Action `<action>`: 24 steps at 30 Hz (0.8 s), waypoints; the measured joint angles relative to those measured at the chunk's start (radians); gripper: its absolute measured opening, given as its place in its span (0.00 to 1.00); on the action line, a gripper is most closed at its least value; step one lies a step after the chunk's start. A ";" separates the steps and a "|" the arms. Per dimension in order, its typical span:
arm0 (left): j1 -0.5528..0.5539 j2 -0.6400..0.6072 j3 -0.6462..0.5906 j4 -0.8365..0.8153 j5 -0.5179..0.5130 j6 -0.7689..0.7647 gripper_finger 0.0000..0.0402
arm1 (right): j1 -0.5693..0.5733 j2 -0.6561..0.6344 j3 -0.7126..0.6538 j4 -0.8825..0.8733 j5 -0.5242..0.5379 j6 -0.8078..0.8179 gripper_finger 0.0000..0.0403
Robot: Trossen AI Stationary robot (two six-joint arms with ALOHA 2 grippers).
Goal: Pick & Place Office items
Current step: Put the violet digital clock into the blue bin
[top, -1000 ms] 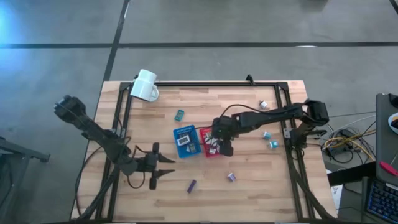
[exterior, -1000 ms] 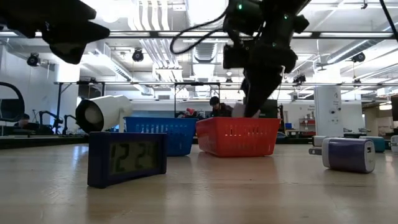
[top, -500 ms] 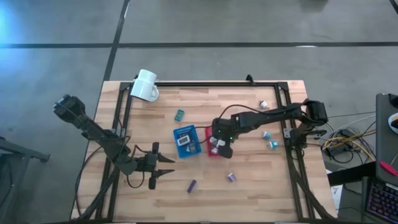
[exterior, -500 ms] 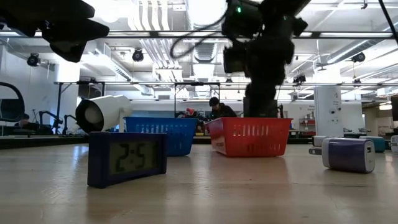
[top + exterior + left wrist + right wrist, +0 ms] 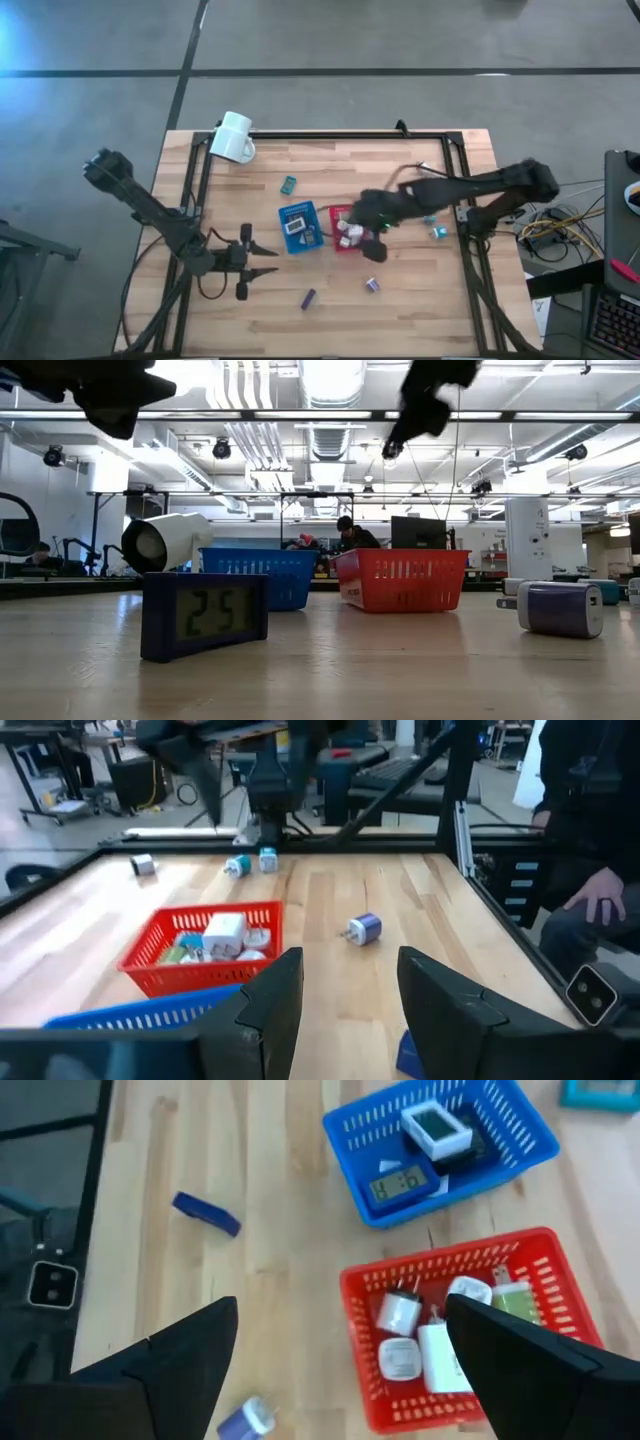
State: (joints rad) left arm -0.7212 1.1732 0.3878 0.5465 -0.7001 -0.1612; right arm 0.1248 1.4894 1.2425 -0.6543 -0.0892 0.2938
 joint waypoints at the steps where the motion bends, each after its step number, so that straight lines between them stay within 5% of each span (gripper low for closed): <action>1: 0.000 -0.016 0.000 -0.016 0.000 0.003 0.41 | 0.031 -0.031 -0.023 0.014 0.038 0.013 0.87; 9: 0.000 -0.141 0.000 -0.125 -0.011 0.000 0.41 | 0.318 -0.316 -0.374 0.402 0.293 0.091 0.87; 16: 0.000 -0.182 0.000 -0.122 -0.014 0.001 0.41 | 0.469 -0.481 -0.737 1.043 0.328 -0.031 0.87; 24: 0.000 -0.181 -0.001 -0.167 -0.015 -0.033 0.41 | 0.504 -0.534 -1.052 1.518 0.328 -0.035 0.87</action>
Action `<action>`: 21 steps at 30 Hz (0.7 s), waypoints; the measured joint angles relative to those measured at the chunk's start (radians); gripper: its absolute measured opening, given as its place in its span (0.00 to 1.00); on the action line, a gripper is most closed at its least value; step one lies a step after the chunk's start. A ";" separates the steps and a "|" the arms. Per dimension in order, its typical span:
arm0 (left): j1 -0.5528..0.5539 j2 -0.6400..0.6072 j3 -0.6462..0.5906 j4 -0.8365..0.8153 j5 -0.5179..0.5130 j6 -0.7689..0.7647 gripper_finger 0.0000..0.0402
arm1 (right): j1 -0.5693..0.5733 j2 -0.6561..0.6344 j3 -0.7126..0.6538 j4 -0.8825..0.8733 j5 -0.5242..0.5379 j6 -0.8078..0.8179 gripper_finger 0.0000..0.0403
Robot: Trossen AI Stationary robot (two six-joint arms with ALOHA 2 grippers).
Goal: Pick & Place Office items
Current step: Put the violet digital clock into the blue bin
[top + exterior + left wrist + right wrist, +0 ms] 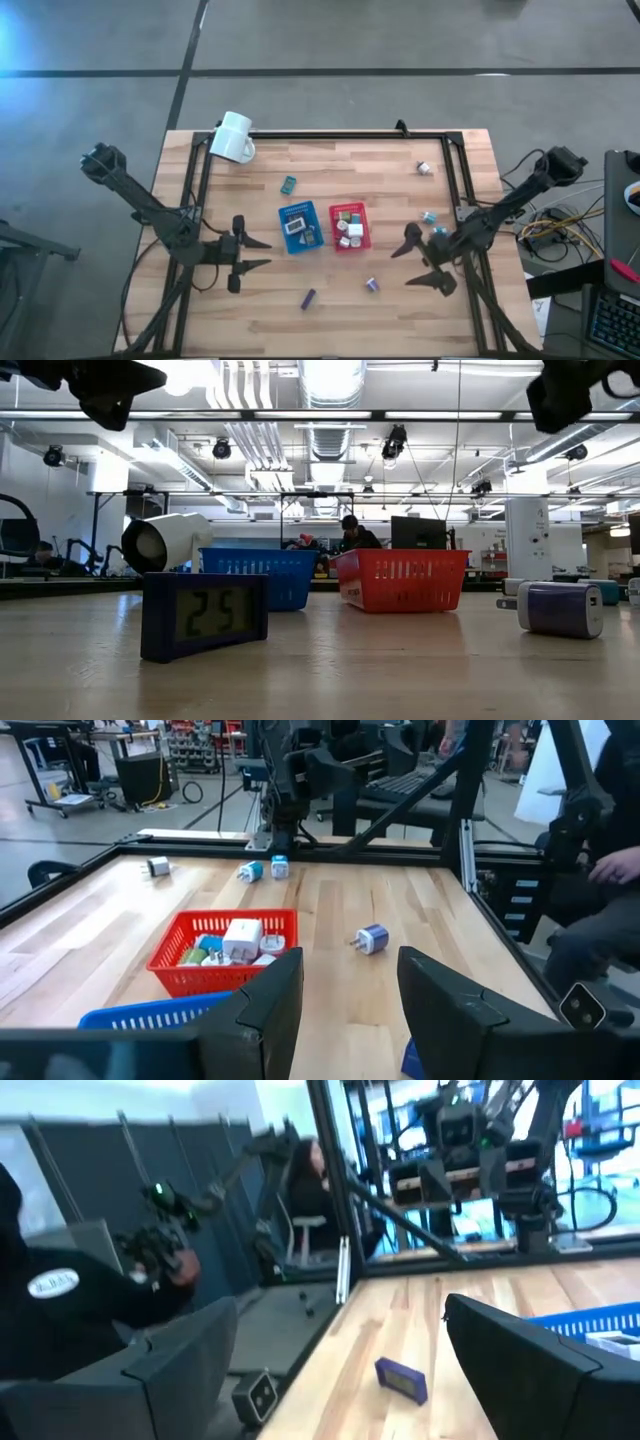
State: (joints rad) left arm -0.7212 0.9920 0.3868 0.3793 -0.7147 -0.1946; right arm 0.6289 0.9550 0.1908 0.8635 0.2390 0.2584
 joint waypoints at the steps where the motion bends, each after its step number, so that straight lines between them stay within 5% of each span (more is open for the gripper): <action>1: 0.000 0.000 0.000 0.000 0.000 -0.001 0.41 | 0.000 0.000 -0.030 0.053 0.000 0.000 0.87; 9: 0.000 0.000 -0.001 0.000 0.000 -0.010 0.41 | 0.000 0.001 -0.161 0.302 0.000 -0.026 0.87; 21: 0.000 0.000 -0.001 0.001 -0.002 -0.026 0.41 | 0.000 0.002 -0.163 0.305 -0.001 -0.087 0.87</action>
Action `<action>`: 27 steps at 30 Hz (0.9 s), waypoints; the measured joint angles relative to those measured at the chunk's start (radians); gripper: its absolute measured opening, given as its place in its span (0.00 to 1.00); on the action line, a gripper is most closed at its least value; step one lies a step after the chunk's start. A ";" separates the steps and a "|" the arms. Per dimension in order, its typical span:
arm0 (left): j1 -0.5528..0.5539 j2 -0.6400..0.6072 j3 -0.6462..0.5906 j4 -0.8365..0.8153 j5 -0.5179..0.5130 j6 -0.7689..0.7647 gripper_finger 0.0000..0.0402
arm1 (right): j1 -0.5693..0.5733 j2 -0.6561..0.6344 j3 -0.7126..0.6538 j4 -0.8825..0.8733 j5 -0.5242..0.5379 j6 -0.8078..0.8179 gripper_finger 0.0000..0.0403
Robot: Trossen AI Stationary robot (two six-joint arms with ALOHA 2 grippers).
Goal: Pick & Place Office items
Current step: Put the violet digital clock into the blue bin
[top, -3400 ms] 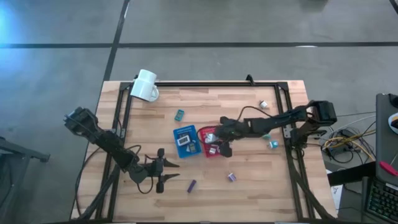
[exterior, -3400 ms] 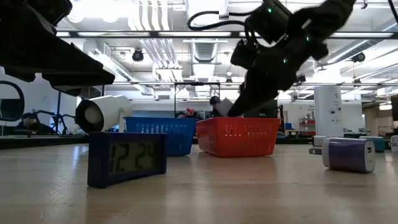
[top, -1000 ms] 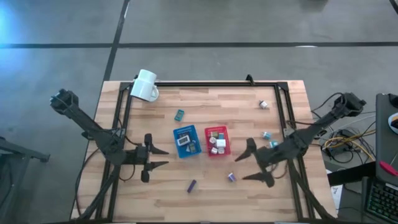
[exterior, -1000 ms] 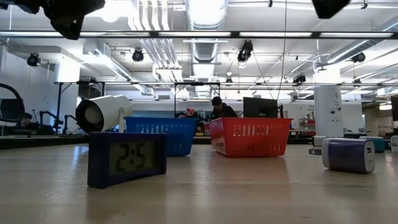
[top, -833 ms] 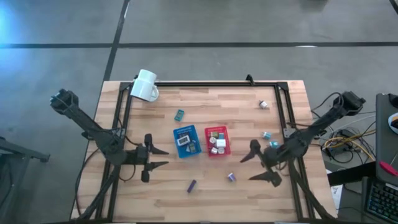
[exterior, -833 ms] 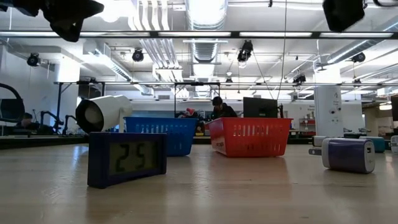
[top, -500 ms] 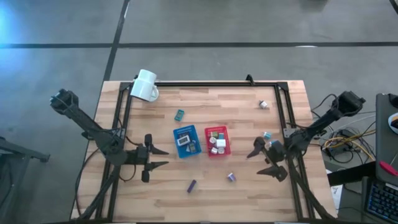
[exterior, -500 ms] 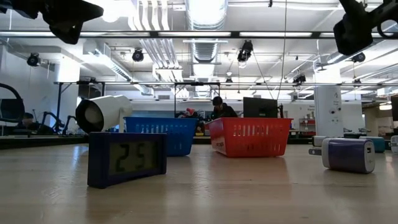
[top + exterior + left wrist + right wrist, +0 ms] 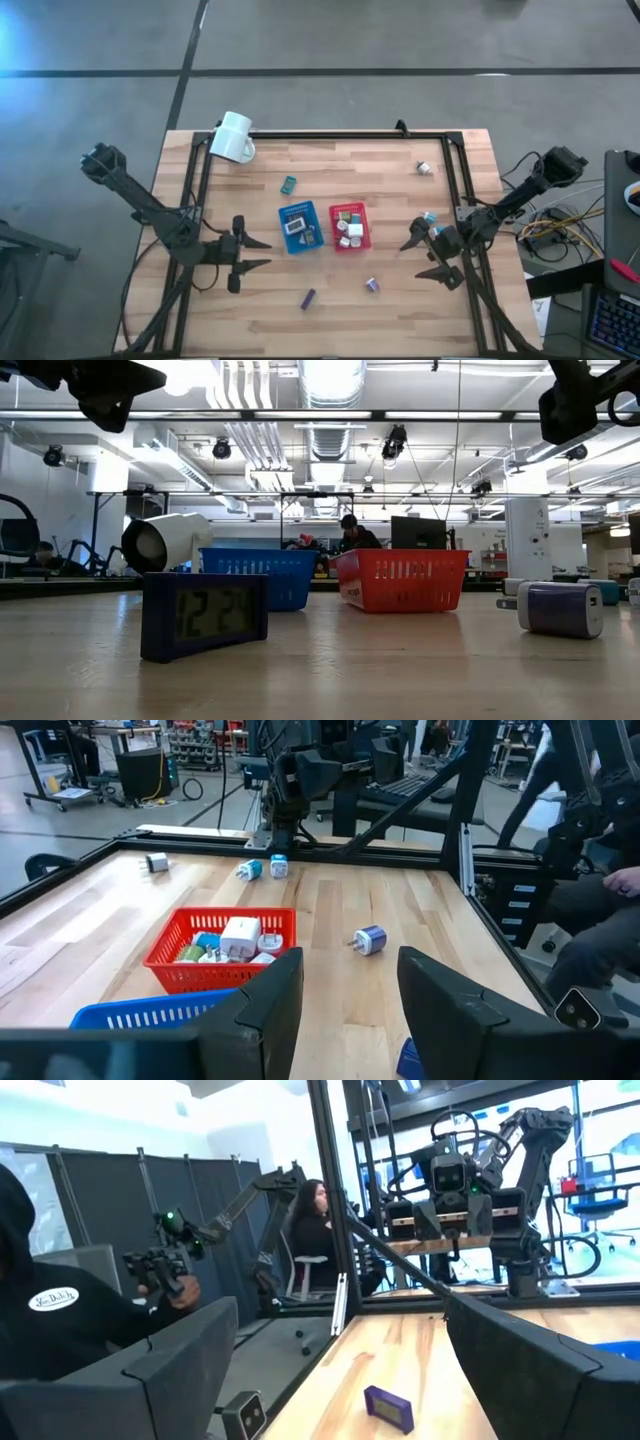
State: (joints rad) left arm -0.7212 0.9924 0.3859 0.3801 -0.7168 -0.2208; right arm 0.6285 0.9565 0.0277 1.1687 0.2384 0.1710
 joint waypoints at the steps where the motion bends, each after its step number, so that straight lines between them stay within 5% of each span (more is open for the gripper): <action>1: 0.000 0.000 0.000 0.000 -0.001 0.000 0.41 | 0.000 0.000 0.000 0.000 0.000 -0.003 0.87; 27: 0.000 0.000 0.000 0.000 -0.005 -0.015 0.41 | 0.000 0.000 0.000 -0.002 0.050 -0.052 0.87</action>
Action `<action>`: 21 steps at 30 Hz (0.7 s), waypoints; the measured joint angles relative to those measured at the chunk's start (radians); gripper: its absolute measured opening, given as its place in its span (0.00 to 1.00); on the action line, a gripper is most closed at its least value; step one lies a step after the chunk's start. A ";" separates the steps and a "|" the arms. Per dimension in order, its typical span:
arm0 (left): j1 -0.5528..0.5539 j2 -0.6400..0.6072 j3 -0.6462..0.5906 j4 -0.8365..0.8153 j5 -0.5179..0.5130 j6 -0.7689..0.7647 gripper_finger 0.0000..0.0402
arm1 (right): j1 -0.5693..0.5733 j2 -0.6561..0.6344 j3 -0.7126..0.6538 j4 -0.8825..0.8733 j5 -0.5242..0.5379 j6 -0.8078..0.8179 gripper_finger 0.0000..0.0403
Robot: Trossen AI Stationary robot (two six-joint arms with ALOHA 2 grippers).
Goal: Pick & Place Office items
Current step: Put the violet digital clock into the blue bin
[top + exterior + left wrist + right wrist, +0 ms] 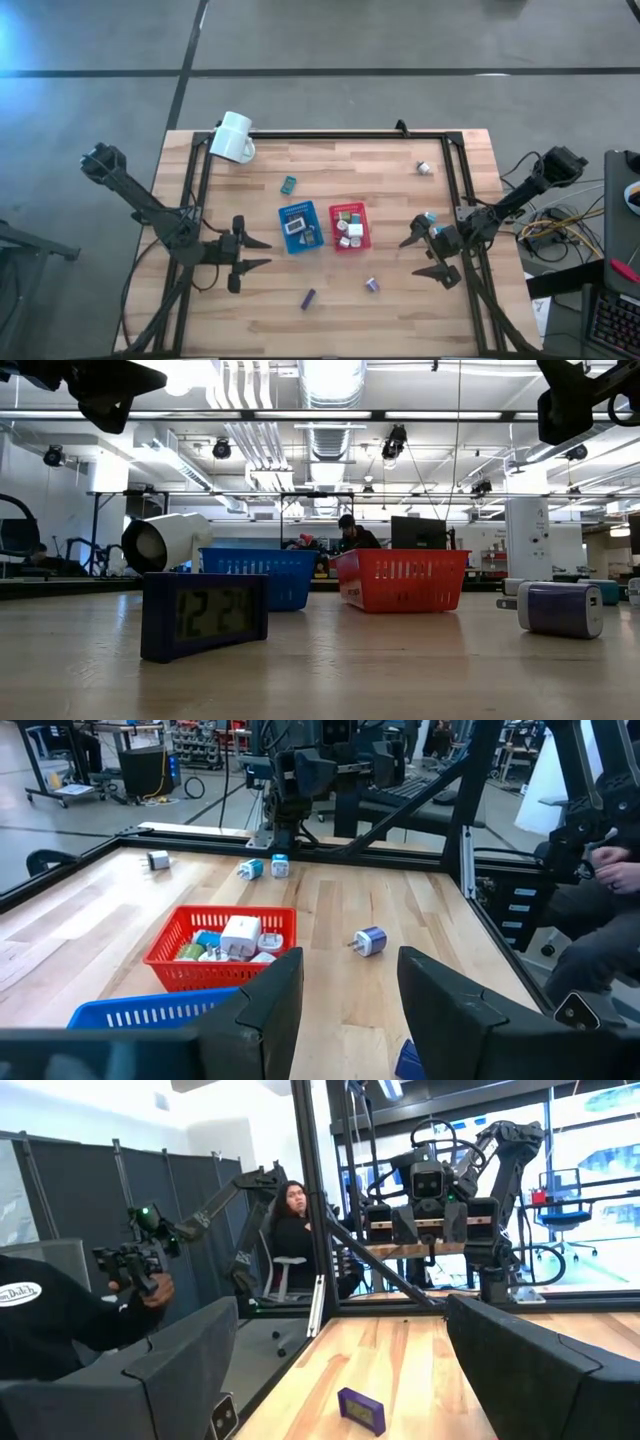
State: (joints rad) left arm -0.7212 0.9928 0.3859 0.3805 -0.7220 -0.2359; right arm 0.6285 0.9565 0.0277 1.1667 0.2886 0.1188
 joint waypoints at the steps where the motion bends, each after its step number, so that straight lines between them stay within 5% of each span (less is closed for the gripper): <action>1: 0.000 0.000 0.000 0.000 0.000 0.000 0.41 | 0.000 0.000 0.000 0.000 0.000 0.000 0.87; 12: 0.000 0.000 0.000 0.000 -0.001 0.000 0.41 | 0.000 0.000 0.000 -0.005 0.000 -0.006 0.72; 21: 0.000 0.000 0.000 0.000 -0.008 -0.004 0.41 | 0.000 0.002 0.000 -0.005 0.003 -0.129 0.34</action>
State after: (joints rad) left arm -0.7212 0.9928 0.3859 0.3809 -0.7297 -0.2401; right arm 0.6281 0.9585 0.0280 1.1615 0.2913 -0.0099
